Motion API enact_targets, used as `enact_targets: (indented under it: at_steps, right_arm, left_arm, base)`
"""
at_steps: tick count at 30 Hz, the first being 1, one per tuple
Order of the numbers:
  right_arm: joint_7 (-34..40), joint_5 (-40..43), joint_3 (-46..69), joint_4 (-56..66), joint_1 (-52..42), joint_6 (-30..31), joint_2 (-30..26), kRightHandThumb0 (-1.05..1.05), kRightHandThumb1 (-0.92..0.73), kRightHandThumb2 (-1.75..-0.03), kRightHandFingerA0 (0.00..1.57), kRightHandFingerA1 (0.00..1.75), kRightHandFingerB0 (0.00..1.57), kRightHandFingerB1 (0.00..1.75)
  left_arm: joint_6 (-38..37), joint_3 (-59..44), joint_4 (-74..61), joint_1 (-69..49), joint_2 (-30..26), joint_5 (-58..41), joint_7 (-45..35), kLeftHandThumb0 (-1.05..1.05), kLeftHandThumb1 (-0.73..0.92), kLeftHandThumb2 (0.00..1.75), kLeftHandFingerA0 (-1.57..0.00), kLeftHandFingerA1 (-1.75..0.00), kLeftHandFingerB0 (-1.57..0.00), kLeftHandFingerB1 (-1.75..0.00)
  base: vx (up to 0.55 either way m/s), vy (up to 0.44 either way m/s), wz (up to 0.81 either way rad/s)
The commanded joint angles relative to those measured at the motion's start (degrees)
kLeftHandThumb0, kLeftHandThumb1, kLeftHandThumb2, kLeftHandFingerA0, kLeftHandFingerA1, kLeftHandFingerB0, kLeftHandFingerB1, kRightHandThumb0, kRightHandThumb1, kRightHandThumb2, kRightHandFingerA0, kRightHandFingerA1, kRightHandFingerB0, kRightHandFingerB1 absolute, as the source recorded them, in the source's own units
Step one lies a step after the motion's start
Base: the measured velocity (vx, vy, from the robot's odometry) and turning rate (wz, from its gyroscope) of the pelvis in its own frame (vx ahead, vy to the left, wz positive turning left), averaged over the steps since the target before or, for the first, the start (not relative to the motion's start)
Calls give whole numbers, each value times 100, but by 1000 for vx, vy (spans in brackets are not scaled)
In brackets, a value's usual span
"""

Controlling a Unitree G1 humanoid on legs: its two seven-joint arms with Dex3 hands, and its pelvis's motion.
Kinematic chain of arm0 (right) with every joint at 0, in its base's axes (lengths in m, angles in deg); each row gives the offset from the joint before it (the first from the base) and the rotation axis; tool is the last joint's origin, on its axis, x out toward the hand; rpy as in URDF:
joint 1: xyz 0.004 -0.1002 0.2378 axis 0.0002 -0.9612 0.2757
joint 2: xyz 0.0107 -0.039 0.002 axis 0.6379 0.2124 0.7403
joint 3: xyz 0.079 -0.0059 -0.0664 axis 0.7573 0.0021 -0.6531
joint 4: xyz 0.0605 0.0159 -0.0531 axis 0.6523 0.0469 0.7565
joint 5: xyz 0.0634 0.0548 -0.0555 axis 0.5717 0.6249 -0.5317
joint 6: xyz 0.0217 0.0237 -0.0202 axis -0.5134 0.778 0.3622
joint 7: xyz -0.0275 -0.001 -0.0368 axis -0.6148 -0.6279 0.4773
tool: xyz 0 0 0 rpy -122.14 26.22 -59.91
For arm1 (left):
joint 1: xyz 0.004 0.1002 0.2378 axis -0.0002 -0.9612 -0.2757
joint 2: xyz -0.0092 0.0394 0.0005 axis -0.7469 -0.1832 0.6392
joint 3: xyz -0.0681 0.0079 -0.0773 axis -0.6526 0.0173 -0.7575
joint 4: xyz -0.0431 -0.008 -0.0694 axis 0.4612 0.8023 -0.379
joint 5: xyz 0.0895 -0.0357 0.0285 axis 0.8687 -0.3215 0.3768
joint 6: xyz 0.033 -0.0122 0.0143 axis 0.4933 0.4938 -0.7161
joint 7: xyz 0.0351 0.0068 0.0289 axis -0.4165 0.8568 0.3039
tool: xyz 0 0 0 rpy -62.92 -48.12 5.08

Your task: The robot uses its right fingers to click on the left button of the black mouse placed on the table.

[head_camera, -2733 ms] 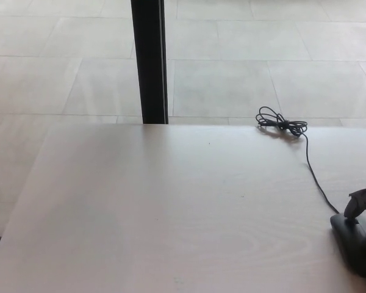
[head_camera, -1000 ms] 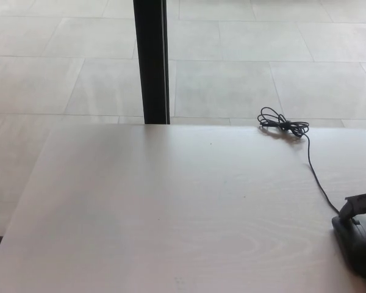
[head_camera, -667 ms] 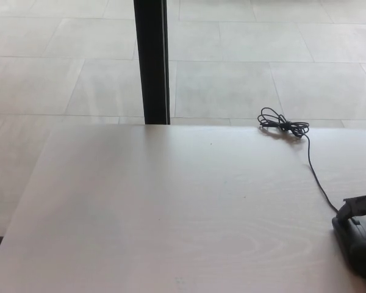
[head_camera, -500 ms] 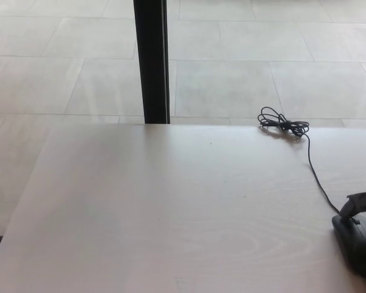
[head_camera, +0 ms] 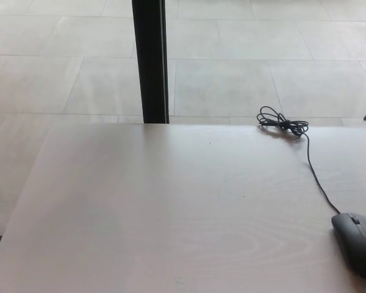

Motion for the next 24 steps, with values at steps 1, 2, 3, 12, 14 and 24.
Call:
enact_targets:
  at_steps: [1, 2, 3, 12, 14, 24]
  right_arm:
    - [-487, 1510, 1487, 762, -39, 730, -496, 1, -57, -60, 78, 175, 64, 48]
    - [-458, 1544, 1664, 698, -156, 543, -596, -2, -53, -65, 80, 175, 65, 50]
    - [-390, 1532, 1835, 669, -273, 525, -666, -8, -48, -72, 84, 175, 65, 51]
    - [88, 2116, 4083, 375, -2070, 1084, -312, -9, -51, -70, 90, 175, 65, 50]
    - [71, 2215, 4250, 329, -2138, 1199, -245, -9, -51, -70, 90, 175, 65, 50]
    - [713, 2899, 5406, -598, -3098, 1433, 1029, 0, -69, -60, 85, 166, 53, 45]
  left_arm:
    - [-188, 35, 189, -41, -149, 66, -65, -20, 76, 63, -64, -57, -56, -46]
    - [-225, 50, 193, -53, -150, 87, -72, -19, 78, 63, -63, -57, -54, -47]
    - [-242, 48, 213, -33, -139, 78, -78, -19, 78, 63, -62, -56, -54, -46]
    - [-170, 45, 338, 76, -137, 16, -64, -21, 79, 64, -65, -56, -56, -45]
    - [-155, 67, 337, 85, -130, 40, -33, -21, 79, 64, -65, -56, -56, -45]
    - [-107, 108, 144, 22, -81, 24, -20, -24, 79, 64, -64, -59, -59, -48]
  base:
    - [0, 0, 0]
    - [0, 0, 0]
    - [0, 0, 0]
    - [0, 0, 0]
    - [0, 0, 0]
    - [0, 0, 0]
